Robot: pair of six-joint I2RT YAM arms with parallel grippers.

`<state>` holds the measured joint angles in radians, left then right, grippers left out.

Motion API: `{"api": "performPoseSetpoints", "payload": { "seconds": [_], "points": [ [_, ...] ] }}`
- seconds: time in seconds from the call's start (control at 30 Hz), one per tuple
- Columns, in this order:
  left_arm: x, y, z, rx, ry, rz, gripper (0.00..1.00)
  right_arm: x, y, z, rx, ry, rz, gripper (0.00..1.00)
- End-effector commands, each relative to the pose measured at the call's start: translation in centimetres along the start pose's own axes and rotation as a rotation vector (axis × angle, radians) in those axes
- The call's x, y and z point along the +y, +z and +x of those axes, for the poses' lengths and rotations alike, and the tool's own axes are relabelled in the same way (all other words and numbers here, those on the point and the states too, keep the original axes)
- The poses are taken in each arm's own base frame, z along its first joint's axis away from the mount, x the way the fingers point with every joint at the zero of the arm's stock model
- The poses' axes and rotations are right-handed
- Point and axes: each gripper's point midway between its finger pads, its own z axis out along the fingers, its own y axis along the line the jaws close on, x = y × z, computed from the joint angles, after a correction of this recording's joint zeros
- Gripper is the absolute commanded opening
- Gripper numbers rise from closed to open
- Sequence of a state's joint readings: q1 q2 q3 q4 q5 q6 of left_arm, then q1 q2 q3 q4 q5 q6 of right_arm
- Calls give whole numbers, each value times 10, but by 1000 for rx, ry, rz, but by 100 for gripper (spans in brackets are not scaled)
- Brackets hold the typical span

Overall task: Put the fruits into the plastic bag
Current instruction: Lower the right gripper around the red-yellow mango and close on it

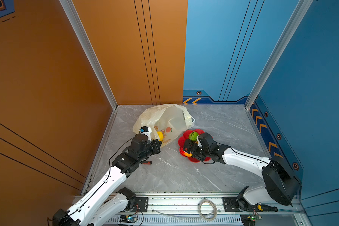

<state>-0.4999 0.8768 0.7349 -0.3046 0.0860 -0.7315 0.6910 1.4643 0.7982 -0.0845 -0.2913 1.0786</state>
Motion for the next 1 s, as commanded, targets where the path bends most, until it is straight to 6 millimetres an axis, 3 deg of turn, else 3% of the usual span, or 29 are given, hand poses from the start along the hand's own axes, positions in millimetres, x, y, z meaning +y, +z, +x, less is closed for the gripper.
{"api": "performPoseSetpoints", "payload": {
  "seconds": [0.0,0.37,0.97],
  "points": [
    [-1,-4,-1,2,-5,11,0,7,0,6,-2,-5,-15,82],
    [-1,-5,-1,-4,-7,12,0,18,4,5,-11,-20,-30,82],
    [1,-9,-2,-10,-11,10,0,12,17,-4,-38,-37,43,84]
  ]
}}
